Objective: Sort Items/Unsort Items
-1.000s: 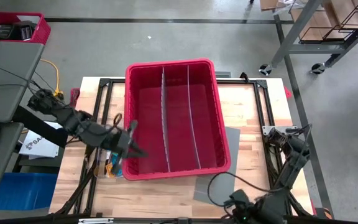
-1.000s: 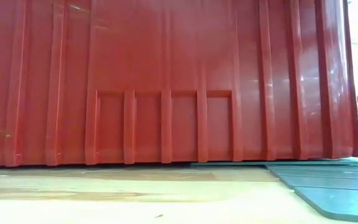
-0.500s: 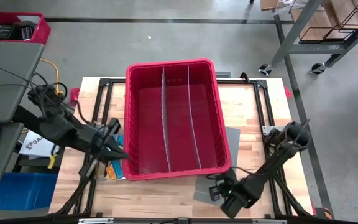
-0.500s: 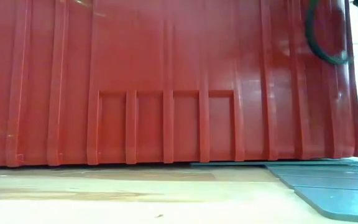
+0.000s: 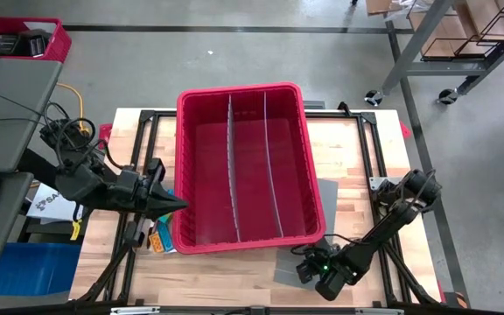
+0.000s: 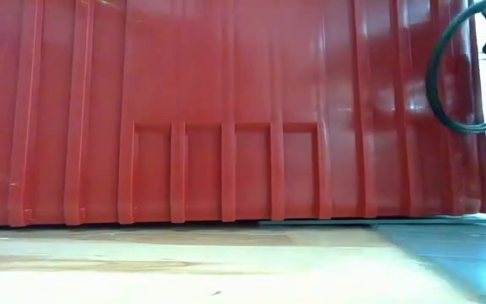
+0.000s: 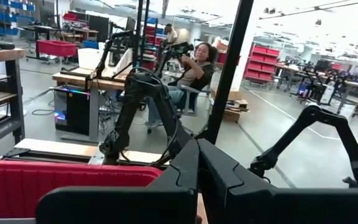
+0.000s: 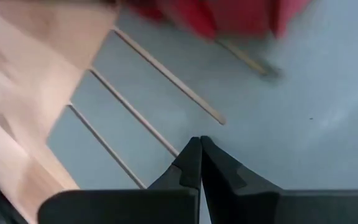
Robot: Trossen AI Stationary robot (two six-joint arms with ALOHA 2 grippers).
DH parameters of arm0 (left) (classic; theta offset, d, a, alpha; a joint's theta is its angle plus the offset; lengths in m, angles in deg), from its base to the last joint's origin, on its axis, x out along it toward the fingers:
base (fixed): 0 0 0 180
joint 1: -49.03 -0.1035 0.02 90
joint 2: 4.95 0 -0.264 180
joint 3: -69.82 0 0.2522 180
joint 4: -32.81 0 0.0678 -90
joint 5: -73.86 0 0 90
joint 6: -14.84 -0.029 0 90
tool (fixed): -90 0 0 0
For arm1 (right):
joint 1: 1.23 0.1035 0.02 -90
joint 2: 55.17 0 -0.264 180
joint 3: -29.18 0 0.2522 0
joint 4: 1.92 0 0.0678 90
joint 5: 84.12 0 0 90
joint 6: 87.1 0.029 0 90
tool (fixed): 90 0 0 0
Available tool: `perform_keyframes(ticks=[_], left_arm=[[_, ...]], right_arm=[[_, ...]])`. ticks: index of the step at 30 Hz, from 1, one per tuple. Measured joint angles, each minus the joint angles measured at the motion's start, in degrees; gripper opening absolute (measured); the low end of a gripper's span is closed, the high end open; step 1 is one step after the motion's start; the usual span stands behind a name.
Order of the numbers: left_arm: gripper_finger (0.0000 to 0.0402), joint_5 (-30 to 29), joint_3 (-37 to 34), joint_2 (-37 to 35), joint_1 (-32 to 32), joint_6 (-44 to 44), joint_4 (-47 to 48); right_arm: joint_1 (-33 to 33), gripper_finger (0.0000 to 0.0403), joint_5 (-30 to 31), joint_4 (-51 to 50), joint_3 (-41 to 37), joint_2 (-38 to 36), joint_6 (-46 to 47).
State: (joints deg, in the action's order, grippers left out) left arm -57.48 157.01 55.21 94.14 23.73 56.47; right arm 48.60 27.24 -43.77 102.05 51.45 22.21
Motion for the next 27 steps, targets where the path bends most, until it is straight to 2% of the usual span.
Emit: perform_keyframes(ticks=[6,12,19,24,27], left_arm=[[0.0,-0.22,0.0,-0.06,-0.01,-0.03,1.08],[0.0,-0.31,-0.02,-0.04,-0.01,1.14,4.34],[0.0,0.08,-0.02,0.4,0.96,6.26,9.68],[0.0,0.27,-0.02,2.17,1.65,7.52,9.55],[0.0,0.23,-0.02,2.66,1.98,6.28,9.26]], right_arm=[[5.32,0.0,-12.68,-12.8,3.53,-0.12,5.09],[9.4,0.0,-17.04,-19.8,6.37,-0.08,12.18],[8.94,0.0,-15.84,-9.9,7.19,0.89,11.78],[7.12,0.0,-14.98,-1.28,7.36,2.81,10.61],[7.05,0.0,-11.04,-7.88,10.16,2.43,10.72]])
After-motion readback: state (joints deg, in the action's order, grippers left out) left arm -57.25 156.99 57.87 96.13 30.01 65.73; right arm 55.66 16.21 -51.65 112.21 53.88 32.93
